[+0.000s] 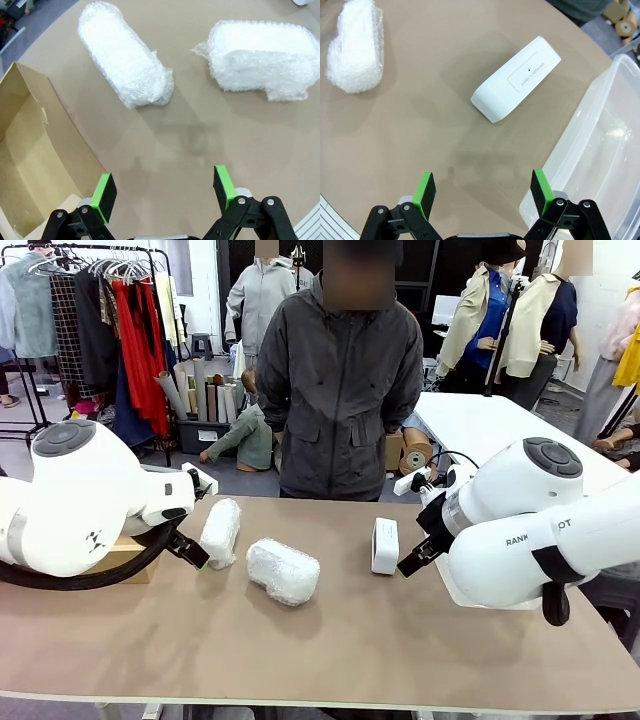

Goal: Separate and place wrapped and unwrapped clocks.
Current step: Pick up the Digital clock indicated by the person.

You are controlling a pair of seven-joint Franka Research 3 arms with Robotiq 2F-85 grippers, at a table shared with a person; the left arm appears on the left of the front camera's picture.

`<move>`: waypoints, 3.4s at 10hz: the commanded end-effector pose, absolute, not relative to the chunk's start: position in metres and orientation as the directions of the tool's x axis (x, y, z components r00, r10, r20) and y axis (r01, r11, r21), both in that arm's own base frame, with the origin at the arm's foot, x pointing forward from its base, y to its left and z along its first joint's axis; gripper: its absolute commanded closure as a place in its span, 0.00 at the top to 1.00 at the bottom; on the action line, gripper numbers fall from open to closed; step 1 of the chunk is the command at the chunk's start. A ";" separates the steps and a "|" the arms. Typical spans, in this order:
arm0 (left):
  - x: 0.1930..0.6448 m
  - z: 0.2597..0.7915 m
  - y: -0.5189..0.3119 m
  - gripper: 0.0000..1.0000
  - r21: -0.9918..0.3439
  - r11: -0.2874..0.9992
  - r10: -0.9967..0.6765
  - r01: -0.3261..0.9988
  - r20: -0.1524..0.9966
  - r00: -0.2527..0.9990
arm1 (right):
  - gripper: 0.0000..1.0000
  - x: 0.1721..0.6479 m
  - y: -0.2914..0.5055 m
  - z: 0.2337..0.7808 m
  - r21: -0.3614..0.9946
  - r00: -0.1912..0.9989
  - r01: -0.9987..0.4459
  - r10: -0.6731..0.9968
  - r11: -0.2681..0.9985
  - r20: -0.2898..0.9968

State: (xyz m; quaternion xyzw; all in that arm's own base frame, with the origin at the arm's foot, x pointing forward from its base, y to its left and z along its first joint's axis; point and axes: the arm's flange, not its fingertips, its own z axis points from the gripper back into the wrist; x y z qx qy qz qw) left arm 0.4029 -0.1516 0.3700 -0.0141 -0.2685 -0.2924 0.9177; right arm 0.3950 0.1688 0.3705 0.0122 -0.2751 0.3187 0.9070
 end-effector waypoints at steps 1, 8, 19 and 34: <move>0.403 0.370 -0.152 1.00 0.131 0.829 -0.529 0.544 0.501 0.685 | 1.00 0.395 0.169 0.371 -0.153 0.646 -0.585 0.571 0.797 0.507; 0.403 0.370 -0.152 1.00 0.131 0.829 -0.529 0.544 0.501 0.685 | 1.00 0.395 0.169 0.371 -0.153 0.646 -0.585 0.571 0.797 0.507; 0.400 0.374 -0.150 1.00 0.131 0.799 -0.571 0.586 0.468 0.674 | 1.00 0.392 0.171 0.374 -0.200 0.650 -0.587 0.605 0.784 0.460; 0.411 0.480 -0.100 1.00 0.016 0.445 -0.805 0.895 0.445 0.392 | 1.00 0.306 0.224 0.383 -0.416 0.767 -0.545 0.633 0.728 0.102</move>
